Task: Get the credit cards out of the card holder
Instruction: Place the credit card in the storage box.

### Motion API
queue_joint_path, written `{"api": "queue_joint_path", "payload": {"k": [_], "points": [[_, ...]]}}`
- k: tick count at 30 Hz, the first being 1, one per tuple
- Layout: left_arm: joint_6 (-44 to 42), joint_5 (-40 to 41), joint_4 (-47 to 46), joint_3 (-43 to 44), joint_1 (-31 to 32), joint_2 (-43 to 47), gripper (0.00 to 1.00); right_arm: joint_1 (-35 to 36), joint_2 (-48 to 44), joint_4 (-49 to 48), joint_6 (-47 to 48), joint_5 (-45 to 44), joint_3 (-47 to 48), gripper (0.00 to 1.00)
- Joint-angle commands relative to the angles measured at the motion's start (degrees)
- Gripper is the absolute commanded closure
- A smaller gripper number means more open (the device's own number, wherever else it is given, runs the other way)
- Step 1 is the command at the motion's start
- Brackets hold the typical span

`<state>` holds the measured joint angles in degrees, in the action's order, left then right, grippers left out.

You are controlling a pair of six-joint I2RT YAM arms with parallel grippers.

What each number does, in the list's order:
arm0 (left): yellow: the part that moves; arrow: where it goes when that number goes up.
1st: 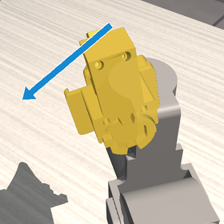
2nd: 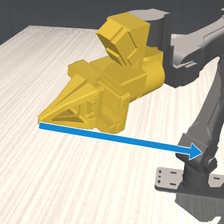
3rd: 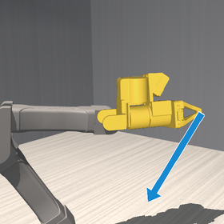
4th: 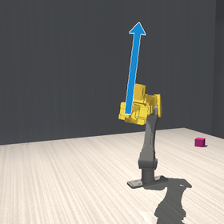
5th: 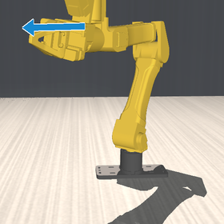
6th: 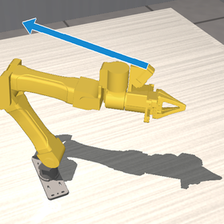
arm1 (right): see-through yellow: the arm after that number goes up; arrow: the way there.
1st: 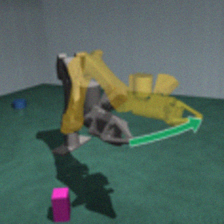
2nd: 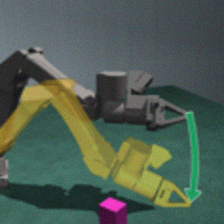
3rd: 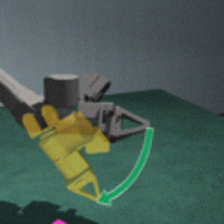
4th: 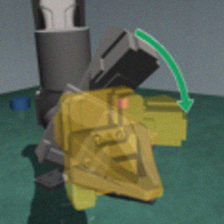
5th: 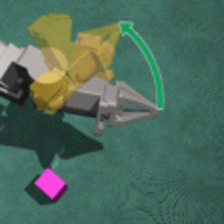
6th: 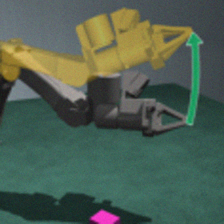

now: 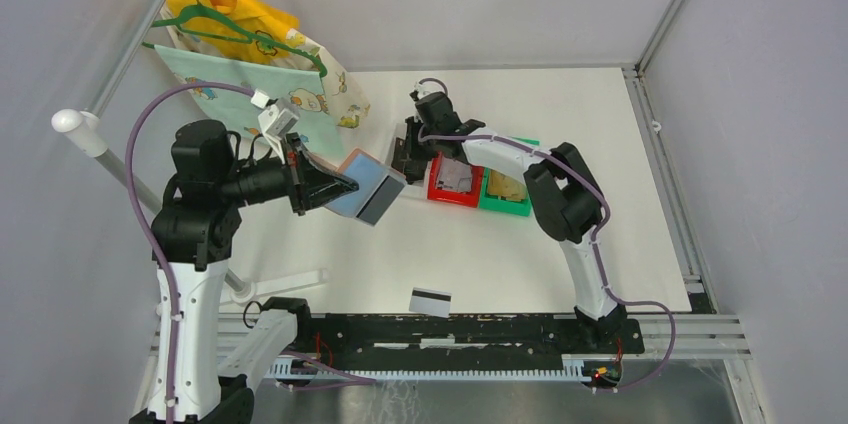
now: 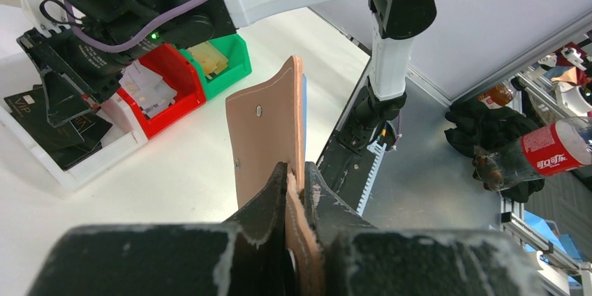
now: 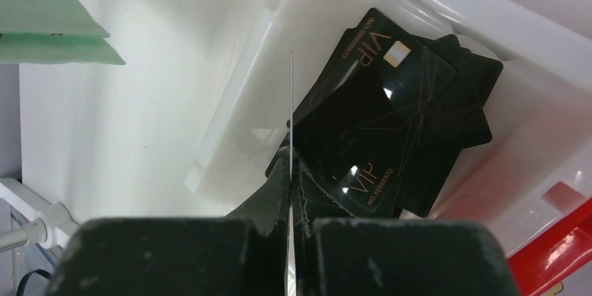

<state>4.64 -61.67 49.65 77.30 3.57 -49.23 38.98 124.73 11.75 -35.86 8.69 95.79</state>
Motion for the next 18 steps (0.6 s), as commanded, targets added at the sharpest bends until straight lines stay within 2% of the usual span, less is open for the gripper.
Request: {"api": "queue_joint_path", "payload": {"k": [1,5,6,10,16,18], "points": [[-2.6,-2.3,-2.3,2.3,-0.3,1.4,0.98,-0.1,1.7,-1.7,-1.3,-2.7,3.3,1.0],[-2.5,-2.4,-2.0,2.4,-0.3,1.5,0.98,0.0,3.1,-1.0,1.2,-3.3,5.9,0.98],[-2.5,-2.4,-2.0,2.3,-0.3,1.6,0.98,0.0,3.2,-1.3,2.1,-3.2,6.1,0.91],[-2.2,-2.5,-1.9,2.3,-0.3,1.6,0.98,0.2,1.6,-1.2,4.7,-4.4,5.7,0.77],[-2.3,-2.7,-1.7,2.0,-0.3,1.9,0.98,0.6,-4.7,-1.2,7.0,-8.2,2.7,0.65],[-2.2,-2.7,-1.7,2.0,-0.3,1.9,0.98,0.6,-6.9,-0.7,7.6,-10.1,2.2,0.56]]}}
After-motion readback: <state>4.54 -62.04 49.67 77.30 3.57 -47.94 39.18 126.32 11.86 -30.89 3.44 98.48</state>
